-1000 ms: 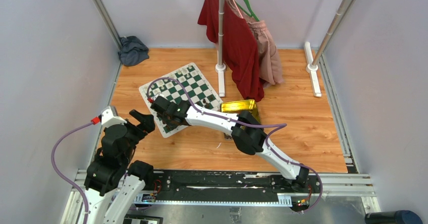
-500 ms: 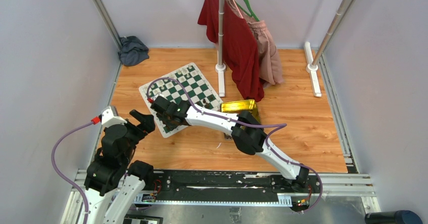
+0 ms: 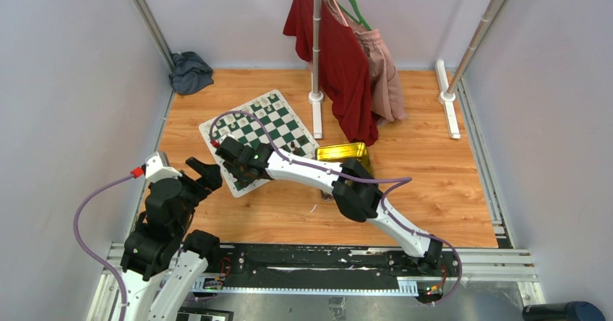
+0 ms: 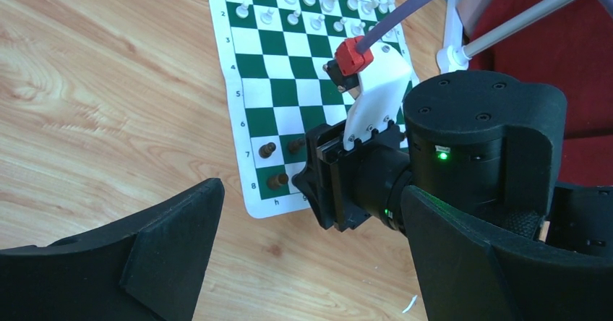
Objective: Set up the chess pieces on the board
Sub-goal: Place the chess piece on the chessboard.
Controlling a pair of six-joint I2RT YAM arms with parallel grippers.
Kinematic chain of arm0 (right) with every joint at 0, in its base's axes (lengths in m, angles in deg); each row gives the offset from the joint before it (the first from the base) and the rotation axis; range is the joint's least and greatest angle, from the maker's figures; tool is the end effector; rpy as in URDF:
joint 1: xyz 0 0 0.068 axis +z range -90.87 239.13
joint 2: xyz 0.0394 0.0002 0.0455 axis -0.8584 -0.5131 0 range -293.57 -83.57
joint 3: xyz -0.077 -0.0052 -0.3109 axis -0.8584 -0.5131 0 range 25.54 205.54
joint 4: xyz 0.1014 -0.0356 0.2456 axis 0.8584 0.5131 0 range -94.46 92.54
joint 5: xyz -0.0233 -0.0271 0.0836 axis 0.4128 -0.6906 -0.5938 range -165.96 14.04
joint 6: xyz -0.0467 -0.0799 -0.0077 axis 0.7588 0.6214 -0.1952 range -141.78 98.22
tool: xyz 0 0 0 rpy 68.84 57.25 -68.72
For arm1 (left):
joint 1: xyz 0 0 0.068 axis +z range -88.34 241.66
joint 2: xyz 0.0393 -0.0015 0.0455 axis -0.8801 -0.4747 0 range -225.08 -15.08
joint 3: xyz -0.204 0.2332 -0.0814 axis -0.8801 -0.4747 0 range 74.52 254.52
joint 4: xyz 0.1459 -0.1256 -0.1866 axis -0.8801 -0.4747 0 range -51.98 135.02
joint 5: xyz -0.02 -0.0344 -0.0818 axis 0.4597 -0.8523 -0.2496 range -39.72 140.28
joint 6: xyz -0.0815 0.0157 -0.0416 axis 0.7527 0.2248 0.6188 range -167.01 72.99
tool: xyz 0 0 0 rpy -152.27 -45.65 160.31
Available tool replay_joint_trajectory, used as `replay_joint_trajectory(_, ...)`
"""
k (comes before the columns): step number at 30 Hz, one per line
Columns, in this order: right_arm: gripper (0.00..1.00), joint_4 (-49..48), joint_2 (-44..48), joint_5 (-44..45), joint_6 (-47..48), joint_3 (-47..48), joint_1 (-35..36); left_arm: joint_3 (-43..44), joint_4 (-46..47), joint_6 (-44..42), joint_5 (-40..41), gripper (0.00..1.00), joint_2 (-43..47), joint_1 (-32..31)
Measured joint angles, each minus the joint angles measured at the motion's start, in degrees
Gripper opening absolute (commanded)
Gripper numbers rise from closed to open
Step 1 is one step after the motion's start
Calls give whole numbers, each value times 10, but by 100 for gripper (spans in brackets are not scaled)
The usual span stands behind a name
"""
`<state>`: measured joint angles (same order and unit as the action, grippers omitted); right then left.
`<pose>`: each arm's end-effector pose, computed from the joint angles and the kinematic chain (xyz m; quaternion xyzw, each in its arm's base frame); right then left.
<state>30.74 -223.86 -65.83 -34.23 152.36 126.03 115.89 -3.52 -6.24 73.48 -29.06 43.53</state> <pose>0.2580 0.5674 0.1957 -0.3987 0.8430 0.1609 0.3233 0.0609 0.0146 0.3040 -0.2701 0.7699 -0.1279 0.5638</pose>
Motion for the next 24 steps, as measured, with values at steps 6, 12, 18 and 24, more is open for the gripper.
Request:
replay_joint_trajectory(6, 41, 0, 16, 1, 1, -1, 0, 0, 0, -1, 0, 100, 2, 0)
replay_joint_trajectory(12, 41, 0, 32, 4, 2, -10, 0, 0, 0, -1, 2, 100, 10, 0)
replay_joint_trajectory(18, 41, -1, 44, 8, 2, -33, 0, 0, 0, -1, 4, 100, 19, 0)
replay_joint_trajectory(24, 41, -2, 69, 13, 2, -56, 0, 0, 0, -1, 4, 100, 21, 0)
